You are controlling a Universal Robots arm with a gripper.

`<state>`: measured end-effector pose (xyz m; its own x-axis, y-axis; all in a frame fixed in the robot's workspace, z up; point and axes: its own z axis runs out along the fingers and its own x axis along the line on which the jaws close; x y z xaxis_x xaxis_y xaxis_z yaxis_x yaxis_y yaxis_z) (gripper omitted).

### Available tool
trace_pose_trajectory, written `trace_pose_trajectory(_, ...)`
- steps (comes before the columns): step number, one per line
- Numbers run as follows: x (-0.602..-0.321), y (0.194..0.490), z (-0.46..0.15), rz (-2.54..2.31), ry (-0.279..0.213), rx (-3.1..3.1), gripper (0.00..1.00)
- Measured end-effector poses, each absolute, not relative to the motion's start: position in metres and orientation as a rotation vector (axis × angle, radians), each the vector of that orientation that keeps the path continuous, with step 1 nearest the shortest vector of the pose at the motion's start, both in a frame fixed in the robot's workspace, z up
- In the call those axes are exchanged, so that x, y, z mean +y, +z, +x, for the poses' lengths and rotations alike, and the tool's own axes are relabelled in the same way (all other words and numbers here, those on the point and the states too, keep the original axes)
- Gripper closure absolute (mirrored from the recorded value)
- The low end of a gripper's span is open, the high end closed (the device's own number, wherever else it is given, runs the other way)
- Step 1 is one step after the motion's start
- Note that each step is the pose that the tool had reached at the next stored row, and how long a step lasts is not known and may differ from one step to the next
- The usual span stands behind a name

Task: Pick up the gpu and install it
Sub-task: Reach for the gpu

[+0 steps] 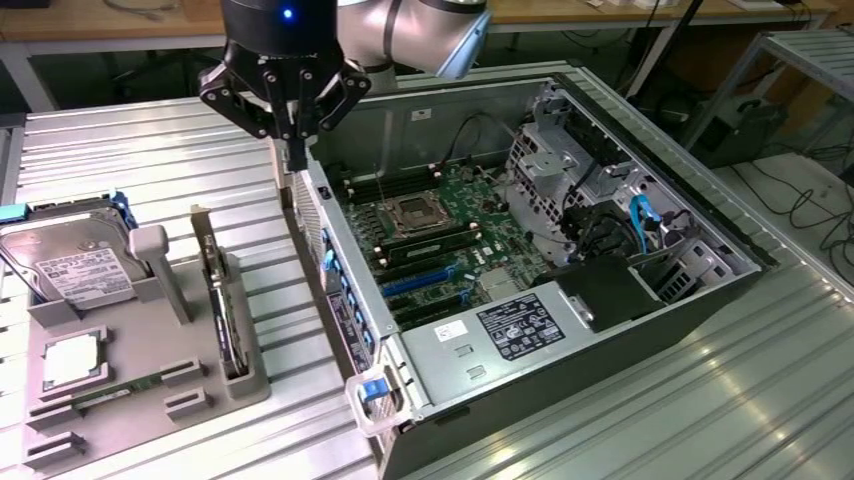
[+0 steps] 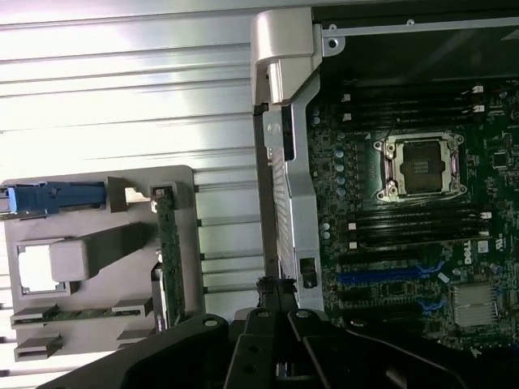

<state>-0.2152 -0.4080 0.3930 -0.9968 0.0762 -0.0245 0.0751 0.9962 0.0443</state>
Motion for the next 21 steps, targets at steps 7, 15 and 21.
trace_pose_trajectory(7, -0.410, 0.393, -0.221, 0.118, 0.068, 3.112, 0.89)
trace_pose_trajectory(15, -0.411, 0.393, -0.225, 0.118, 0.068, 3.112, 0.89)
trace_pose_trajectory(21, -0.412, 0.393, -0.230, 0.118, 0.068, 3.113, 0.89)
